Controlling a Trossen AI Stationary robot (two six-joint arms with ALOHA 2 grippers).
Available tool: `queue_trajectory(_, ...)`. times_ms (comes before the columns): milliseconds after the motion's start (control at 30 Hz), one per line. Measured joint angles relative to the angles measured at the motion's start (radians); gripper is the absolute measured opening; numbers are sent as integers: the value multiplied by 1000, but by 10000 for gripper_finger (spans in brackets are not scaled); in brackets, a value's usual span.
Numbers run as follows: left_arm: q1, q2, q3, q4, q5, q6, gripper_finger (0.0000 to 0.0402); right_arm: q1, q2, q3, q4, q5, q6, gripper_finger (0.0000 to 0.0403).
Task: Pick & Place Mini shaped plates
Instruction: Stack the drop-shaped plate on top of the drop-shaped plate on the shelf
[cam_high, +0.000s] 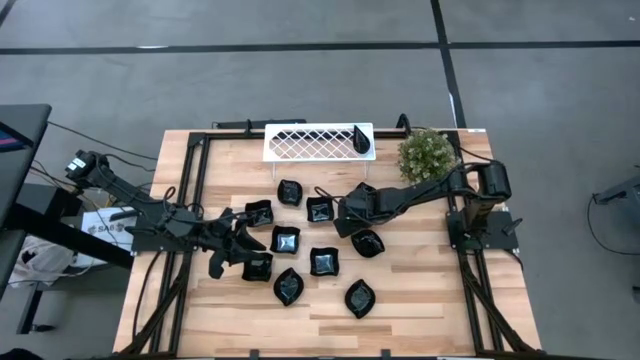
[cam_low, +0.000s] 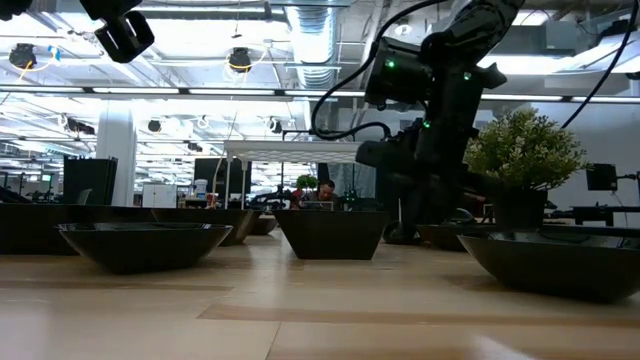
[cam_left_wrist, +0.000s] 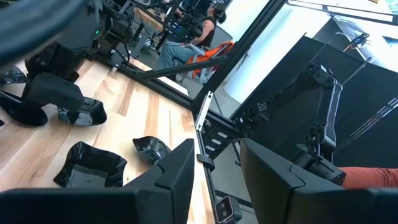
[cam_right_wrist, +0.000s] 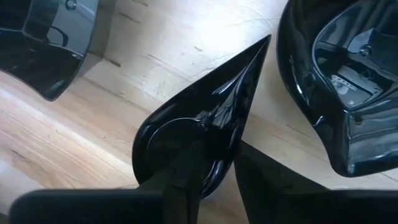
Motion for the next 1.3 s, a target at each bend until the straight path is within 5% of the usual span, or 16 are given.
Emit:
queue_trajectory(367,0,0,0,0,0,2,131,5,6,66,-38,-41,-13,5)
queue_trajectory(800,0,0,0,0,0,1,131,4,6,174,-110,-57,-68,2)
queue_trajectory(1300,3,-4,0,-2,-3,24,131,-10,5,558,-379,66,-254,1)
